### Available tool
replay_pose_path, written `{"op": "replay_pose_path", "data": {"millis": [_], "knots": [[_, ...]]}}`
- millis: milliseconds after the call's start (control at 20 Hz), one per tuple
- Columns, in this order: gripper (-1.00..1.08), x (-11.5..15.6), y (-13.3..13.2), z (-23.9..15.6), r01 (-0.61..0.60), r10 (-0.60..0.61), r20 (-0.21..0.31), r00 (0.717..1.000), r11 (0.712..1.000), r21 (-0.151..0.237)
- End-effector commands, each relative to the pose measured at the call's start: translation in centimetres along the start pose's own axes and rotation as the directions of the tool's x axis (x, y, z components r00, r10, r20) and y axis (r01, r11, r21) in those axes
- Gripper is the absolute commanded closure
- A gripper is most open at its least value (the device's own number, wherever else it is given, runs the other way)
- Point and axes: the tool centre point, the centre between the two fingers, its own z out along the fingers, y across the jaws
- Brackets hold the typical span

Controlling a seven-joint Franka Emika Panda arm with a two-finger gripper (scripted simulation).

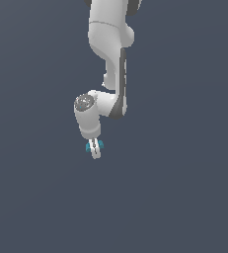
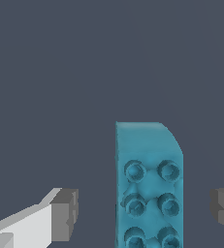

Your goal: Pick up the object and move it to a goal position.

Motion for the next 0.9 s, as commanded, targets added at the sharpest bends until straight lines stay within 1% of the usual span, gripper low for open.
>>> {"op": "replay_pose_path", "data": {"millis": [0, 150, 200, 850], "knots": [[-0.92, 0.01, -0.06, 0.69, 0.000, 0.000, 0.000, 1.000, 1.000, 0.001], [-0.92, 0.02, -0.10, 0.93, 0.000, 0.000, 0.000, 1.000, 1.000, 0.001], [1.08, 0.02, -0.10, 0.93, 0.000, 0.000, 0.000, 1.000, 1.000, 0.001], [1.08, 0.21, 0.13, 0.76, 0.000, 0.000, 0.000, 1.000, 1.000, 0.002]]}}
